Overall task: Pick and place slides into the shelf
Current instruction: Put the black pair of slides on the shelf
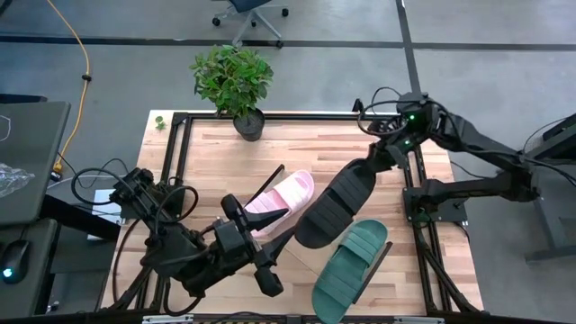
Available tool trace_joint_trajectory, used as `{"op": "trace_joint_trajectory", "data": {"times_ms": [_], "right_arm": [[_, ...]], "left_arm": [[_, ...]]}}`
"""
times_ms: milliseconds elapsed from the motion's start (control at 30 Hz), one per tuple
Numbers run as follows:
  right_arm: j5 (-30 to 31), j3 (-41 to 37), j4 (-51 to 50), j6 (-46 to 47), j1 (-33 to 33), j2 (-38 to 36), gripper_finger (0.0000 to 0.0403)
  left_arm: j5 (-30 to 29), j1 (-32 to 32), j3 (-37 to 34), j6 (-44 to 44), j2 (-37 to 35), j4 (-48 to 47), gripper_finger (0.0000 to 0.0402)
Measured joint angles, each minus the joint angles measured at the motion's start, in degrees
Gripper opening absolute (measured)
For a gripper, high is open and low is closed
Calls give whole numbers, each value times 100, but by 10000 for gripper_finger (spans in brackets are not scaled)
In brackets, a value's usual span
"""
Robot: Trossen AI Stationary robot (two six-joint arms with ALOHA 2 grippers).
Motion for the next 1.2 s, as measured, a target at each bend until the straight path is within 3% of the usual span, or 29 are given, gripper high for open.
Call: {"op": "trace_joint_trajectory", "data": {"times_ms": [267,533,733,1200], "right_arm": [[38,-819,410,292,109,-126,126],[128,-1339,1452,851,376,-111,126],[321,-1377,1518,883,488,-108,126],[713,-1377,1581,828,1043,343,126]], "left_arm": [[-44,-65,-2,105,-19,-117,156],[-212,-180,-2,232,-151,-354,156],[179,-212,-7,-27,-344,-1037,156],[305,-93,-4,-3221,-751,-4776,156]]}}
